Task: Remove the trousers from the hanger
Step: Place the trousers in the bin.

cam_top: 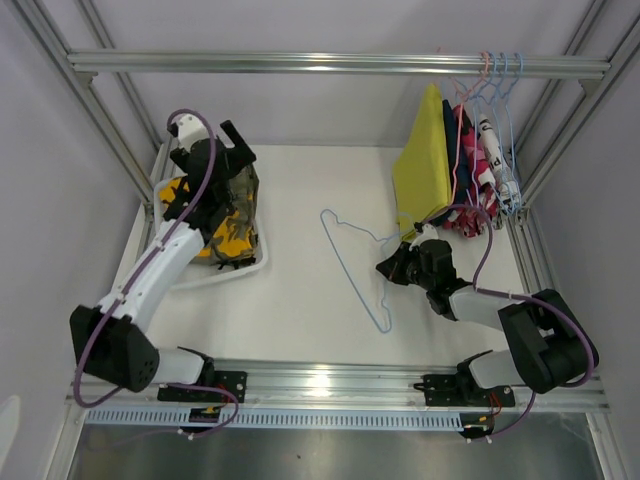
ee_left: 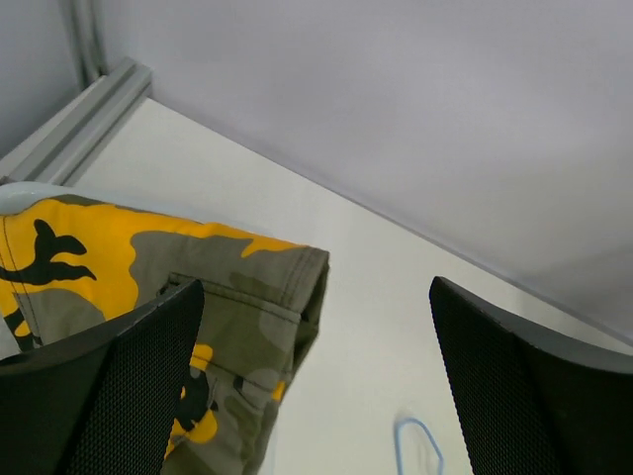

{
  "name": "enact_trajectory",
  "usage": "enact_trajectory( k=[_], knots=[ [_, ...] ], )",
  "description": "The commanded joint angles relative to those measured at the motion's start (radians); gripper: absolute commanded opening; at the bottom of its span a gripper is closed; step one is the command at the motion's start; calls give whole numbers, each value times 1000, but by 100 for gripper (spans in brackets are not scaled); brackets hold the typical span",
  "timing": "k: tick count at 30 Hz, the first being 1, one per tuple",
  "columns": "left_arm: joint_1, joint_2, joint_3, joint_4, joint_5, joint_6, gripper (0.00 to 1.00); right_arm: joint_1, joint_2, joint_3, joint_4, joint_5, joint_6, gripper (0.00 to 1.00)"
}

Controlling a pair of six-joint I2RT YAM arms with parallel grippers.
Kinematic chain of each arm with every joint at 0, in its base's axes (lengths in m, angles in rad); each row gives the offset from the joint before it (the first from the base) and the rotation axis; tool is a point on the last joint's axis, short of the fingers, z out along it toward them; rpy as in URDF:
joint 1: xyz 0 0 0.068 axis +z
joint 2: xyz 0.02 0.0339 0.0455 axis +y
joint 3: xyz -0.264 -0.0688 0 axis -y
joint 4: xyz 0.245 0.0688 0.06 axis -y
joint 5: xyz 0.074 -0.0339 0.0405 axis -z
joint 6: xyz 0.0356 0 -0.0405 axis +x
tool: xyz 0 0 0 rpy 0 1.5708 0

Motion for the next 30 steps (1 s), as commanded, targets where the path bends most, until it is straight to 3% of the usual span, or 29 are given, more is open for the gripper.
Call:
enact_trajectory(
  k=[1, 6, 15, 25, 30],
  knots=[
    [-4, -110, -58, -64, 125, 20, 99, 12, 5, 39, 17, -22, -12, 0],
    [16, -173, -195, -78, 177, -80, 99, 14, 8, 43, 16, -39, -9, 0],
    [71, 39, -174, -138, 134, -200, 99, 15, 1, 48, 2, -46, -23, 0],
    [166, 300, -178, 33, 356, -310, 99, 15, 65, 66, 5, -68, -29, 0],
    [171, 304, -188, 87, 432, -321, 99, 15, 64, 68, -3, -63, -32, 0]
  ],
)
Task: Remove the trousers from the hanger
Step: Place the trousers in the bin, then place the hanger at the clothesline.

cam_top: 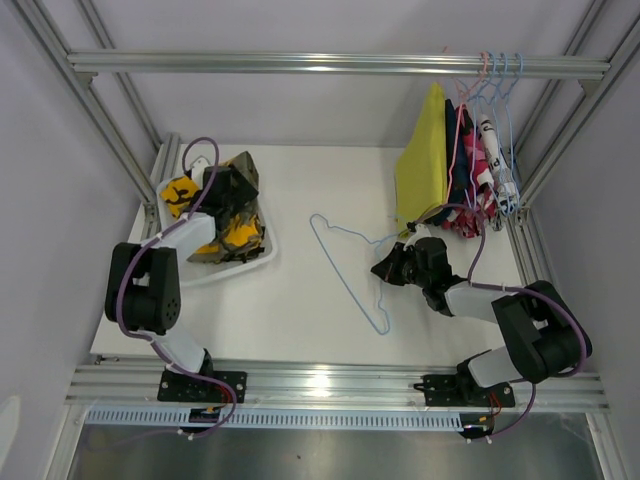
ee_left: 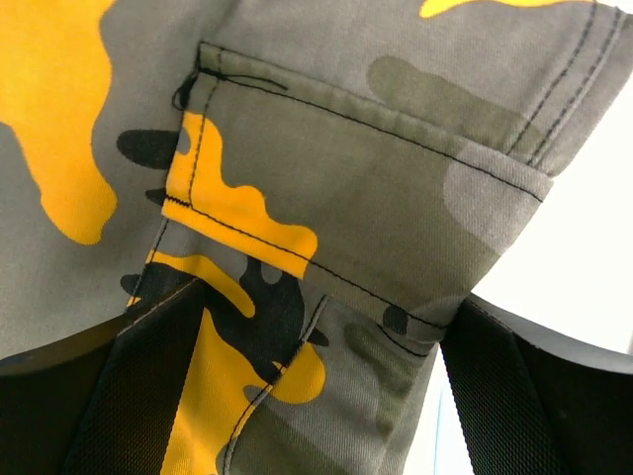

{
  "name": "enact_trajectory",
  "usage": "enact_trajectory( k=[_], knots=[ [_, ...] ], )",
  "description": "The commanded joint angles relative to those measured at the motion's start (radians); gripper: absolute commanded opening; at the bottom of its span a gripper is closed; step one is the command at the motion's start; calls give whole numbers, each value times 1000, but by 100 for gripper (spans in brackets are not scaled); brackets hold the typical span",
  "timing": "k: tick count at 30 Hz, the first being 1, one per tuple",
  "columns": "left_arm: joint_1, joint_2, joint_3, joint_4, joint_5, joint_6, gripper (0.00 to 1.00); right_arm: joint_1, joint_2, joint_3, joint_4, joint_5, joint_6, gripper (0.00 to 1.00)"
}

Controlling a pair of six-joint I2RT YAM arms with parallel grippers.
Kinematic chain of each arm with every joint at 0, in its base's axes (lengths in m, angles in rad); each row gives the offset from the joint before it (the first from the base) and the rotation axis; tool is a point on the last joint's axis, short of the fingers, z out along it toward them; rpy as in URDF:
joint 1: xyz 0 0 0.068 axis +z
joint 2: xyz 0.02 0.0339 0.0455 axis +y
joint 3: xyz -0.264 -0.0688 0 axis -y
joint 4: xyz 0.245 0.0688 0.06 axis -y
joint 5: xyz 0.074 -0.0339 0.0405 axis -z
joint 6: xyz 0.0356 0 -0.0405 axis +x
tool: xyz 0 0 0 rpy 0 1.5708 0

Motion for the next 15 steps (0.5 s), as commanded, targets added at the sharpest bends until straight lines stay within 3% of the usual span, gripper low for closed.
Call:
enact_trajectory(
  k=[1, 4, 8, 15],
  knots=[
    [-2, 8, 3, 22, 103, -19, 99, 4, 2, 32, 9, -9, -22, 0],
    [-4, -33, -2, 4, 109, -10, 99, 4, -10, 34, -3, -7, -27, 0],
    [-22, -203, -33, -56, 131, 10, 99, 10, -63, 34, -20, -5, -44, 0],
    [-188, -429, 150, -263, 157, 76, 99, 50, -158, 89, -100, 39, -84, 0]
  ],
)
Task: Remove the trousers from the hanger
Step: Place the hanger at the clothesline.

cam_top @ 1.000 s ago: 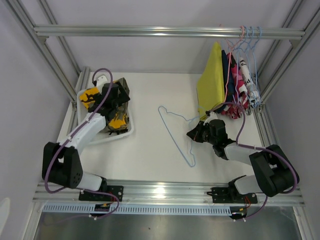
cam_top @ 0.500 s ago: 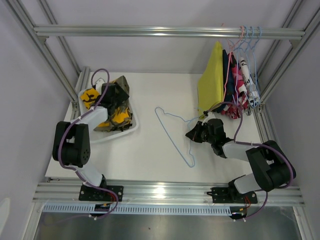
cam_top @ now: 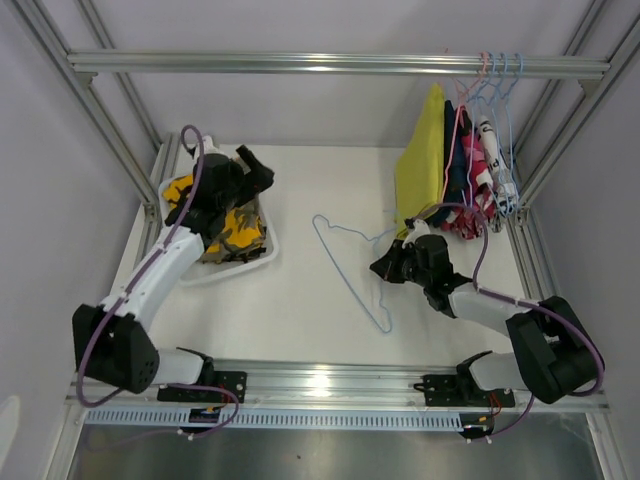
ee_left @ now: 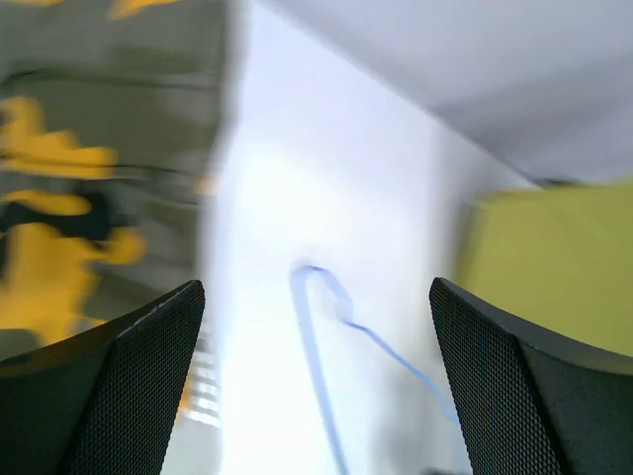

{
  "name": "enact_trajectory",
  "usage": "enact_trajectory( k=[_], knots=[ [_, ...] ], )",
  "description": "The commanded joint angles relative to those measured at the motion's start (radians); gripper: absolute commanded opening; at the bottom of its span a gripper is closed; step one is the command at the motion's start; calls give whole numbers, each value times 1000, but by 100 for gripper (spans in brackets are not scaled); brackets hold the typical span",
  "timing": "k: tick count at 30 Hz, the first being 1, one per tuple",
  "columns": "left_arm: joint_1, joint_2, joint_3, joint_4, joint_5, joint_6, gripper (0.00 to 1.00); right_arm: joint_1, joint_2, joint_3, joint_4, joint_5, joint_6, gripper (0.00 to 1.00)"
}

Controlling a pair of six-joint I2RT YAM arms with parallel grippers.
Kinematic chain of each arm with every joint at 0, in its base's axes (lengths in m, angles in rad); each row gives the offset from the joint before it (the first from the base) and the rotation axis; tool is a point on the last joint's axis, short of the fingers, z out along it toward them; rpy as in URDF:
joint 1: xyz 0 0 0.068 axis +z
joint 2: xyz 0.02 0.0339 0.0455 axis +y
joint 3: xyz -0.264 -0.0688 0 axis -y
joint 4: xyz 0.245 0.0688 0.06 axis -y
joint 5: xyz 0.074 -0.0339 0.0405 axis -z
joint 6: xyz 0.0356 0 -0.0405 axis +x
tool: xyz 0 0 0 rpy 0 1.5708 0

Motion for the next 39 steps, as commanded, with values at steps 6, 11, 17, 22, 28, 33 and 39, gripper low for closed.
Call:
enact_trajectory(
  k=[6, 11, 17, 22, 28, 33, 39],
  knots=[
    [-199, -193, 241, -218, 127, 166, 99, 75, -174, 157, -183, 91, -109, 0],
    [-211, -218, 224, -265, 185, 247, 99, 97, -275, 203, -310, 138, -135, 0],
    [-263, -215, 165, -209, 104, 335, 100, 140, -410, 267, -442, 252, -176, 0],
    [-267, -248, 97, -150, 185, 313, 99, 212, -440, 434, -587, 367, -261, 0],
    [-265, -348, 10, -112, 173, 311, 99, 258, -317, 696, -697, 505, -337, 0],
    [-262, -368, 13, -129, 103, 336, 100, 260, -187, 871, -754, 565, -379, 0],
    [-259, -374, 13, -129, 109, 332, 99, 260, -48, 1097, -820, 620, -439, 0]
  ],
)
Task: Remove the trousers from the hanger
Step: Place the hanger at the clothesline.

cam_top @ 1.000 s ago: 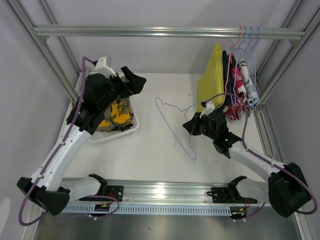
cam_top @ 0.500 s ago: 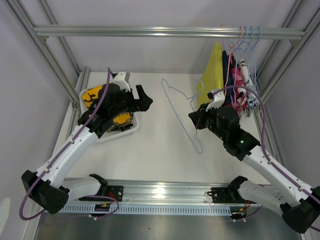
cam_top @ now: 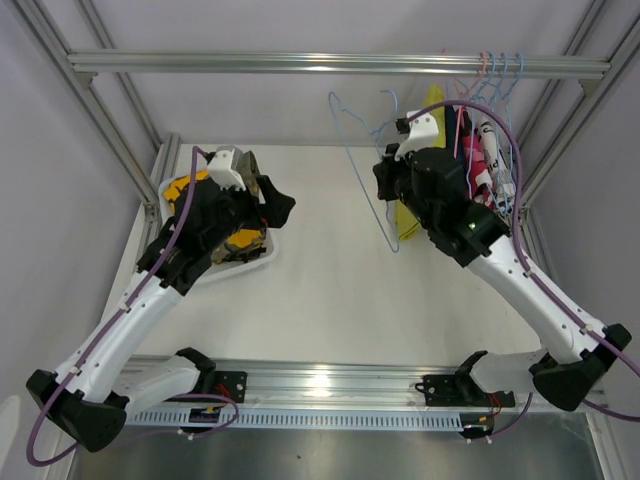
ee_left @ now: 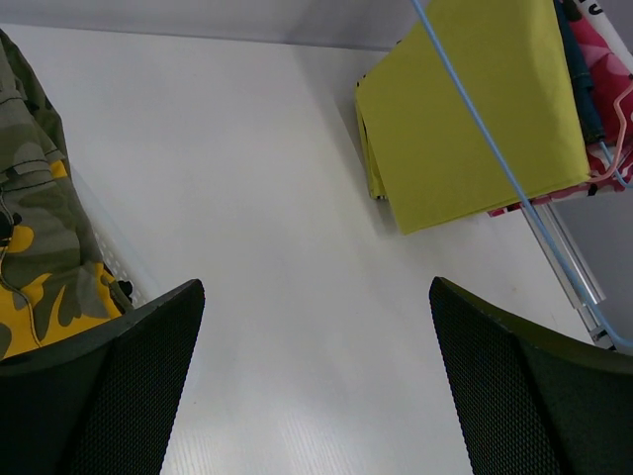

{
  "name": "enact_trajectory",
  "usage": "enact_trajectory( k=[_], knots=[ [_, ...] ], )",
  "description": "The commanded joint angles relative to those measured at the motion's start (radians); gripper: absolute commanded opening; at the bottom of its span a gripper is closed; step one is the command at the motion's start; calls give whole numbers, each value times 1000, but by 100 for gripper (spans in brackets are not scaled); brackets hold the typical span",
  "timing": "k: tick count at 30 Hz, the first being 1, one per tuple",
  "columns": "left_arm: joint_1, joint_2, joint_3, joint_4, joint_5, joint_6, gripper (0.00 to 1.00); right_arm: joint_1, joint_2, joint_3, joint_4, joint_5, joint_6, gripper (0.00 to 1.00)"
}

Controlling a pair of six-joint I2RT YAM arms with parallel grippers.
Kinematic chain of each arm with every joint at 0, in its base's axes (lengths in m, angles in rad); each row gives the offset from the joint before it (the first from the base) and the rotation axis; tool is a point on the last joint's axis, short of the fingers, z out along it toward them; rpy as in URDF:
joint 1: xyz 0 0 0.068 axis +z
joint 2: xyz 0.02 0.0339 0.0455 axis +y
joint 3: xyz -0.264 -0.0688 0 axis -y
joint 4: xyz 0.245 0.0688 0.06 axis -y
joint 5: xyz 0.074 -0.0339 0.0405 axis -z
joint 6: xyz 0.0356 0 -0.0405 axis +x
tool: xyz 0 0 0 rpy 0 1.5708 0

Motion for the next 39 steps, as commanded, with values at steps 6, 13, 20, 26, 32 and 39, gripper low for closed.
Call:
enact_trajectory(
  k=[6, 13, 20, 26, 32, 39],
  knots=[
    [24, -19, 3, 27, 4, 10, 99, 4, 151, 276, -77, 77, -80, 0],
    [51, -20, 3, 29, 36, 0, 99, -30, 254, 391, -78, 54, -76, 0],
    [62, -20, 2, 29, 43, 3, 99, -99, 383, 563, -138, -16, -59, 0],
    [76, -13, 3, 31, 56, -4, 100, -153, 480, 675, -180, -68, -46, 0],
    [91, -11, -1, 34, 75, -11, 99, -174, 501, 646, -172, -98, -36, 0],
    [93, -9, 2, 34, 84, -13, 99, -181, 442, 468, -102, -122, -14, 0]
  ],
)
